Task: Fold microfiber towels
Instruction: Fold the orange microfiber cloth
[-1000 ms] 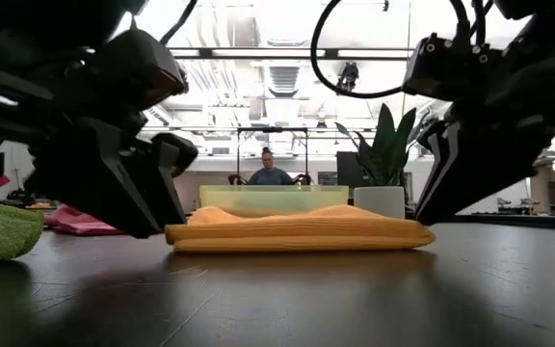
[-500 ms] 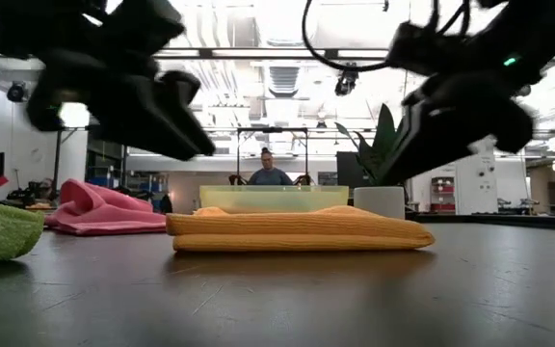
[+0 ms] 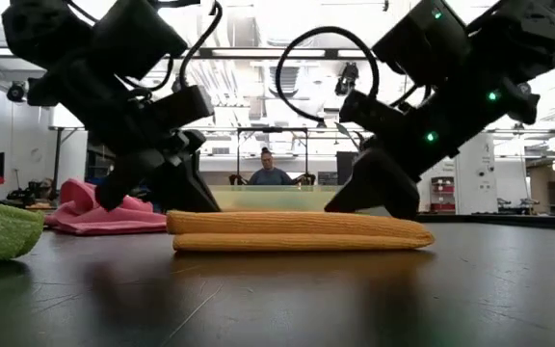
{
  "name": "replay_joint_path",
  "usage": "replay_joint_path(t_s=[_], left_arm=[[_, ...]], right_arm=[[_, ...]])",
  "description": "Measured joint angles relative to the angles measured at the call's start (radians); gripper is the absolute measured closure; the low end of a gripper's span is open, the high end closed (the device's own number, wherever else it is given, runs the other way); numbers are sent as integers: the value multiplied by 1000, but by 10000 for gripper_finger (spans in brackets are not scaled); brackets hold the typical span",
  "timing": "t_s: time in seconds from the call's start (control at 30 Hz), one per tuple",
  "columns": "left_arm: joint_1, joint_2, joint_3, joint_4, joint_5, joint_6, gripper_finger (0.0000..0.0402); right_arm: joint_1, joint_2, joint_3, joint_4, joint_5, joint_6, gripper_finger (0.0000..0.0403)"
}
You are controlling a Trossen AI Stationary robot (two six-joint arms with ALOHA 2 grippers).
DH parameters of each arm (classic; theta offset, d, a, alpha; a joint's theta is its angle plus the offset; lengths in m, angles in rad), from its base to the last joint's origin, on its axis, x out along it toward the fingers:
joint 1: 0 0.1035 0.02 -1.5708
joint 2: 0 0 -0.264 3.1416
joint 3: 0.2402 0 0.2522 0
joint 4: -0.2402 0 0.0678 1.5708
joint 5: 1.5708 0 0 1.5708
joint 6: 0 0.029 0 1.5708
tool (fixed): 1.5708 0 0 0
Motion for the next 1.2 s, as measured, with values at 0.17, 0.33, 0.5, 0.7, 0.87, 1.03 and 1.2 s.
replay_joint_path(t_s=[0.17,0.33,0.5,0.7,0.87,1.03,1.2], left_arm=[[2,7,0,1,0,0,396],[2,7,0,1,0,-1,396],[2,7,0,-12,0,-2,395],[2,7,0,-63,0,-50,395],[2,-4,7,-66,0,-45,395],[2,-53,8,-81,0,-43,395],[-2,-116,4,-139,27,-68,395]], right_arm=[[0,5,-19,2,0,37,394],[0,5,-37,0,-1,73,394],[1,3,-40,-28,-1,75,394],[9,-10,-39,-108,1,140,394],[27,-45,-34,-130,-8,134,394],[23,-127,-9,-227,-54,224,394],[-18,-222,22,-354,-250,359,392]])
